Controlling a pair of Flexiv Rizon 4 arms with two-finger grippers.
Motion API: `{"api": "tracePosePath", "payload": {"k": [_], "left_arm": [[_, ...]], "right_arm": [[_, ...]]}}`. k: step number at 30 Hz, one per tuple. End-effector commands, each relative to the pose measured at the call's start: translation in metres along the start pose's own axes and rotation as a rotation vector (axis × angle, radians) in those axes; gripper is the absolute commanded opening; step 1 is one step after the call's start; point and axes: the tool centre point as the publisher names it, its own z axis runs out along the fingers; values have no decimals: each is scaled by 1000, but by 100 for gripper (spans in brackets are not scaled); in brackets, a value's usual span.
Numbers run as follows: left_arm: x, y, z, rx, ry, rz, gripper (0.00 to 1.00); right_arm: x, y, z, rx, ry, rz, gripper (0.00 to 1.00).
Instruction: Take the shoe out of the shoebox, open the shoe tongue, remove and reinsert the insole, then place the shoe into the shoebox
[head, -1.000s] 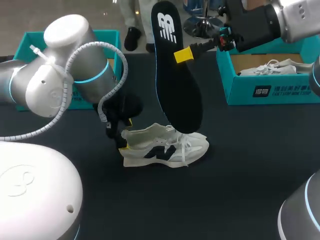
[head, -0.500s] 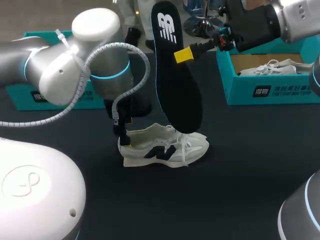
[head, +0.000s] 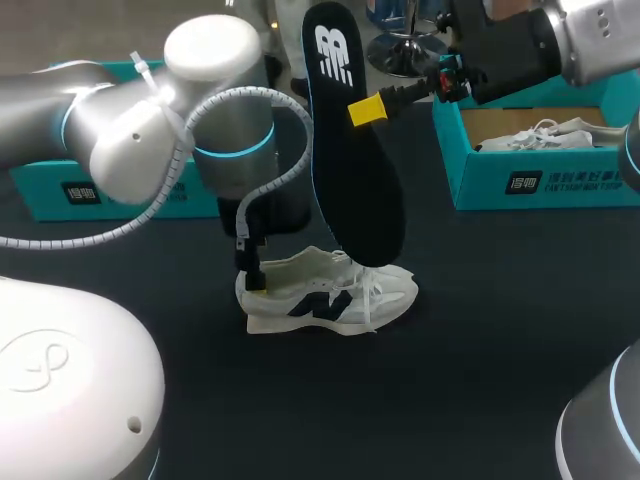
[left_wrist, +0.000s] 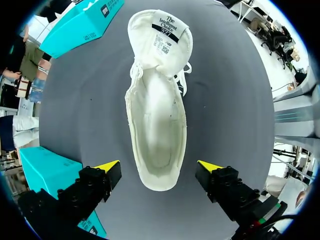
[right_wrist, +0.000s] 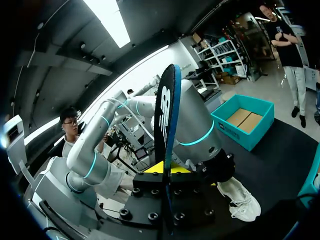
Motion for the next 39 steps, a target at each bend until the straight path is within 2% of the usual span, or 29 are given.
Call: {"api": "tracePosePath", "payload": {"k": [1,24,30,39], "left_arm": [[0,0,0,-1,-1,1,100],[0,0,0,-1,-1,1,100],[-9,-13,-2,17,-3,6,100],[-33,-40,13,47,15,15,100]], "right_arm": [[-1,1,2,4,-2,2,0],[-1,1,2,4,-2,2,0],[-1,1,2,4,-2,2,0],[-1,1,2,4,-2,2,0]]}}
